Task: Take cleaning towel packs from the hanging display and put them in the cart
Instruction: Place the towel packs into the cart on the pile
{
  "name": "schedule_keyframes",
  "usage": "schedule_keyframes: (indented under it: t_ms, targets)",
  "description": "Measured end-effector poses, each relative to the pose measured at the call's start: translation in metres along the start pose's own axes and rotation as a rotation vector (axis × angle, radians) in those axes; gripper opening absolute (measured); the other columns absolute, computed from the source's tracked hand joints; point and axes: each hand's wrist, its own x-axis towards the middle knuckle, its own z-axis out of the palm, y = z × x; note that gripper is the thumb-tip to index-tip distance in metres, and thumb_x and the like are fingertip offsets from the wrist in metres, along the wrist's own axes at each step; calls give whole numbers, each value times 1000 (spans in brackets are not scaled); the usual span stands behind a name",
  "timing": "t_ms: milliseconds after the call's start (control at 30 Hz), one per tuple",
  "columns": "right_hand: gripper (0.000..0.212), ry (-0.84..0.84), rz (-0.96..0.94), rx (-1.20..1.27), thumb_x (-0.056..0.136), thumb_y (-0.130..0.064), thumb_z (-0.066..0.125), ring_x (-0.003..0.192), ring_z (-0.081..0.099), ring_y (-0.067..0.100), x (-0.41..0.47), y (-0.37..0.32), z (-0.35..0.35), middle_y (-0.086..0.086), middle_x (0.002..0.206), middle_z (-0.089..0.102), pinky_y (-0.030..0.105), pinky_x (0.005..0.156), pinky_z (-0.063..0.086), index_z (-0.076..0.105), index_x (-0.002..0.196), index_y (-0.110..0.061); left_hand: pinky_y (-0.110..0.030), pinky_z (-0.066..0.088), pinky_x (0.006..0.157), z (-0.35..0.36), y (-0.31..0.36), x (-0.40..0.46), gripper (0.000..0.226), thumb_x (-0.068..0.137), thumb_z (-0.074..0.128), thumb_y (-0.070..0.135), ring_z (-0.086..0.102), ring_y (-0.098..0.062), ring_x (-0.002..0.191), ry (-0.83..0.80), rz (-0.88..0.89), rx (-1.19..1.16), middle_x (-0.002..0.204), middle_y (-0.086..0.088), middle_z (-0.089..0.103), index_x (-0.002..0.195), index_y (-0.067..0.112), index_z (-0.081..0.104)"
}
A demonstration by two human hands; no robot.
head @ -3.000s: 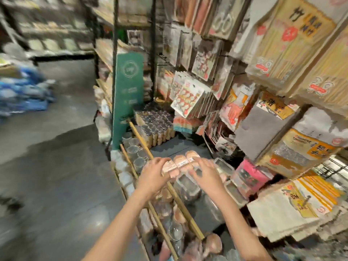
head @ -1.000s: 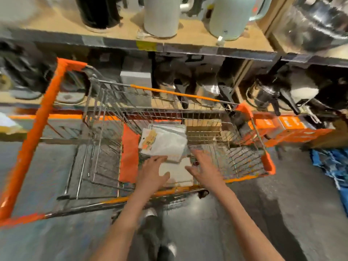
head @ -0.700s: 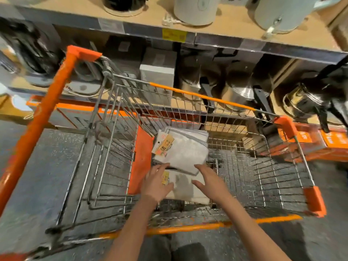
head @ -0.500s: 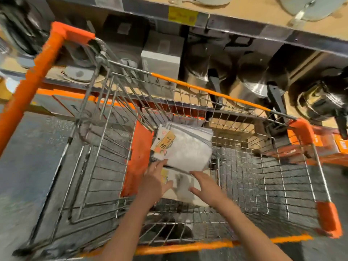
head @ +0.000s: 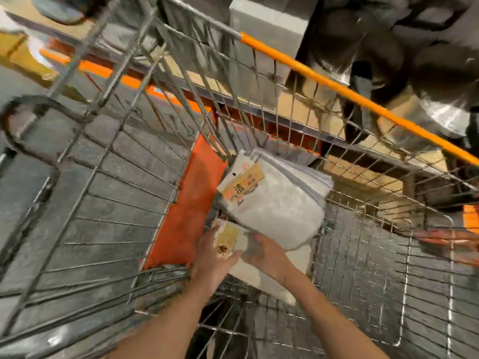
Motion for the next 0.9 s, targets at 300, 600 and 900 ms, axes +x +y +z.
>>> schedule_keyframes:
  t_ms: [300,600,900]
  targets:
    - [82,109,-128,-142,78,-50,63,138,29,18,43,22,6,-2,150,35,36,112,27,27,146,-21,-42,44,100,44,-31,16,88,60,84,22,52,-24,116,219,-270,-340,135,-9,45,135,37,41]
    - [96,197,-130,-481,46,-83,63,90,67,19,73,44,30,2,92,70,29,80,55,63,108,-11,-37,36,100,69,-35,14,93,72,80,10,40,-32,123,298,-543,-581,146,-15,19,146,29,28]
    - [105,6,-55,-363,58,-55,78,126,47,12,65,39,35,-2,137,51,15,100,33,32,144,-16,-46,35,102,69,-37,15,101,72,79,15,33,-37,127,312,-706,-614,147,-17,11,147,34,13]
